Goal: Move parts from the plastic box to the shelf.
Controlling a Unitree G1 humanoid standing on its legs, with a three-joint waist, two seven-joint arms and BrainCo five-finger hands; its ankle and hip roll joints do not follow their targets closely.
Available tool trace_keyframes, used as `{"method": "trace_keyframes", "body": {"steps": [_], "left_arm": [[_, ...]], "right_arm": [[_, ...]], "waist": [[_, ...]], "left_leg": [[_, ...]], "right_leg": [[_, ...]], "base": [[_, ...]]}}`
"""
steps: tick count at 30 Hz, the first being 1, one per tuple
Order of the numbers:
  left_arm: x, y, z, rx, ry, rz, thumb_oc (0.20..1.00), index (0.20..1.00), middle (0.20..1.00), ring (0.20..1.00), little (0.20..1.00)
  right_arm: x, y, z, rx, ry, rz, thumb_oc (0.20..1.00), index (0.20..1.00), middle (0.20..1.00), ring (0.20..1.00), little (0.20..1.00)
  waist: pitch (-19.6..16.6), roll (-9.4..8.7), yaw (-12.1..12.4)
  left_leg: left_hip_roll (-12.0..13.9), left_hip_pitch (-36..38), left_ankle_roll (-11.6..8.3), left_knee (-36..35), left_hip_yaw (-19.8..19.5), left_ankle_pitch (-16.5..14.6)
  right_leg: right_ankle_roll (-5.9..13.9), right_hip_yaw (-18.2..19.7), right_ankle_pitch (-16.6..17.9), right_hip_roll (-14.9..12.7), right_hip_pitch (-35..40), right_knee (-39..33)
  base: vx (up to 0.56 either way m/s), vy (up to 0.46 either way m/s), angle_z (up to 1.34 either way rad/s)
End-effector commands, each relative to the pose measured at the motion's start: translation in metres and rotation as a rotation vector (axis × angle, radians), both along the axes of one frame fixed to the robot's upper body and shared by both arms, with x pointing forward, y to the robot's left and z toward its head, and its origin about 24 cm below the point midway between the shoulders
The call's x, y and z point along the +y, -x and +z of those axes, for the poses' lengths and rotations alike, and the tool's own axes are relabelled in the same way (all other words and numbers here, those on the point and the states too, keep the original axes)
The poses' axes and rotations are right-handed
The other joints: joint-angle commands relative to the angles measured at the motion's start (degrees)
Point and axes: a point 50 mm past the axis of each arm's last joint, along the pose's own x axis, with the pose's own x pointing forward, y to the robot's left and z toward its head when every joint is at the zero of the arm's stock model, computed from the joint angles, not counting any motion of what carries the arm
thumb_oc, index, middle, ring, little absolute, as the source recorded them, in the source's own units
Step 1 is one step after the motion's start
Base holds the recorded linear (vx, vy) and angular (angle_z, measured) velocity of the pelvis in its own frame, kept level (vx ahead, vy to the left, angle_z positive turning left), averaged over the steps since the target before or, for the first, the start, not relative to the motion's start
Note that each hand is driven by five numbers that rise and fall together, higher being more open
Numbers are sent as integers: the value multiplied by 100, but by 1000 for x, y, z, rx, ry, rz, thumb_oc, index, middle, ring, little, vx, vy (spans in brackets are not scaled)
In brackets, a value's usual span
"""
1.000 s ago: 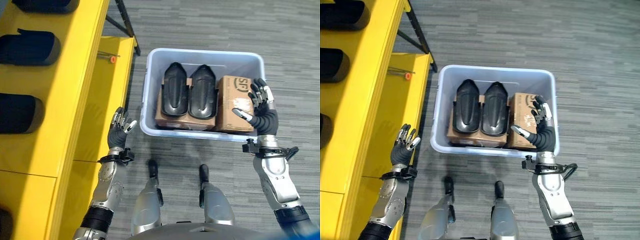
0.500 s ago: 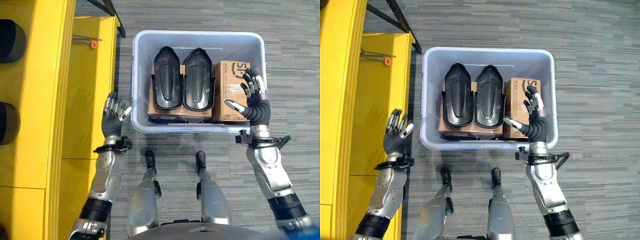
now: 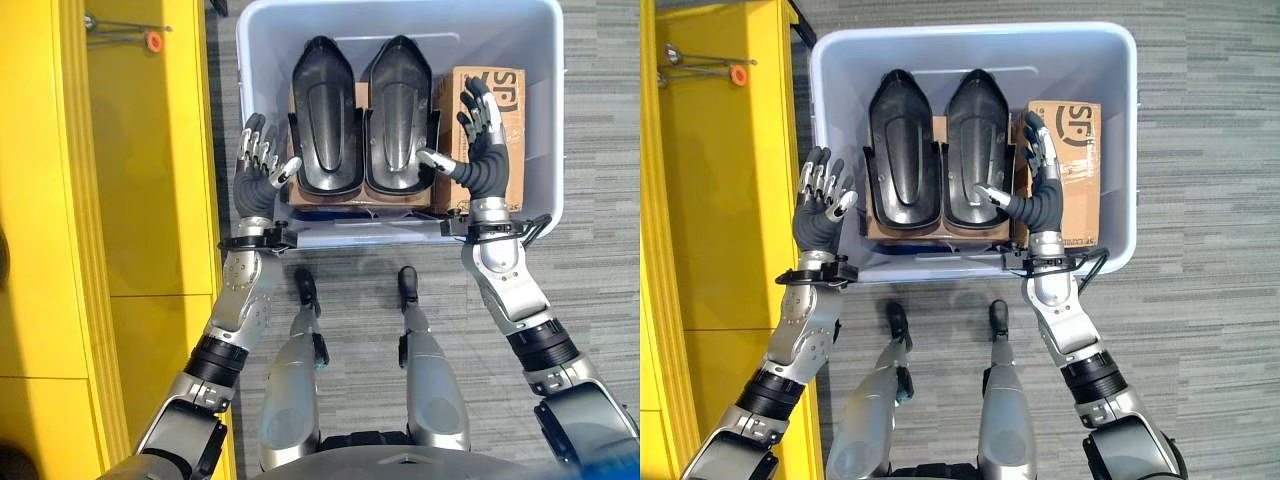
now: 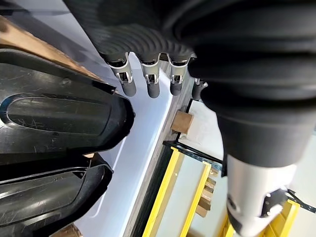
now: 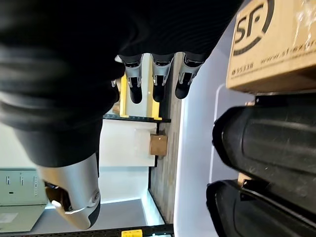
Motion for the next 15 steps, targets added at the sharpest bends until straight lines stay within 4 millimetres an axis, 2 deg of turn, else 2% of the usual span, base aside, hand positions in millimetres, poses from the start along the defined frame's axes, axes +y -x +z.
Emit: {"method": "trace_keyframes", "body": {"steps": [1,7,15], "left_arm": [[1,2,18,-113,16,48,1000,1000,1000,1000,1000],[-3,0,22,-119,17,48,1000,1000,1000,1000,1000],[-5,0,27,-133,11,63,1000,1000,1000,1000,1000]], "right_arm": [[-1,0,16,-87,-63,-24,1000,1000,1000,1000,1000],[5,-4,26,-119,-71,-22,1000,1000,1000,1000,1000],[4,-7,24,-108,-100,-46,1000,1000,1000,1000,1000]], "waist": [[-132,-37,4],[-15,-9,12],[112,30,10]], "left_leg": [[494,-268,-453,936,-301,-279],[483,-606,-433,1122,-362,-361],[406,-913,-393,1253,-389,-447]], "right_leg": [[421,17,777,-371,-645,524],[395,57,745,-334,-963,644],[375,39,747,-343,-1229,699]], "base": [[-20,-21,-8],[-4,-2,-1],[0,0,0]]}}
